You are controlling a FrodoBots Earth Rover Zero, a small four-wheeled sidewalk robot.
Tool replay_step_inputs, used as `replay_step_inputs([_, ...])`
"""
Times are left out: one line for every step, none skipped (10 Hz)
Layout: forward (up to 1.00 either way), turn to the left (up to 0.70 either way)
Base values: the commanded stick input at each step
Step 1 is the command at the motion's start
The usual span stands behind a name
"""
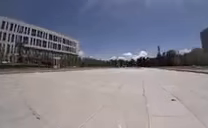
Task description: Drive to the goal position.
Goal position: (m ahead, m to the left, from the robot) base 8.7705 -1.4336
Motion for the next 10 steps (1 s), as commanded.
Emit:
replay_step_inputs([0.7,0.0])
replay_step_inputs([0.7,0.0])
replay_step_inputs([0.7,0.0])
replay_step_inputs([0.7,0.0])
replay_step_inputs([0.7,0.0])
replay_step_inputs([0.65,0.0])
replay_step_inputs([0.63,0.0])
replay_step_inputs([0.62,0.0])
replay_step_inputs([0.61,0.0])
replay_step_inputs([0.61,0.0])
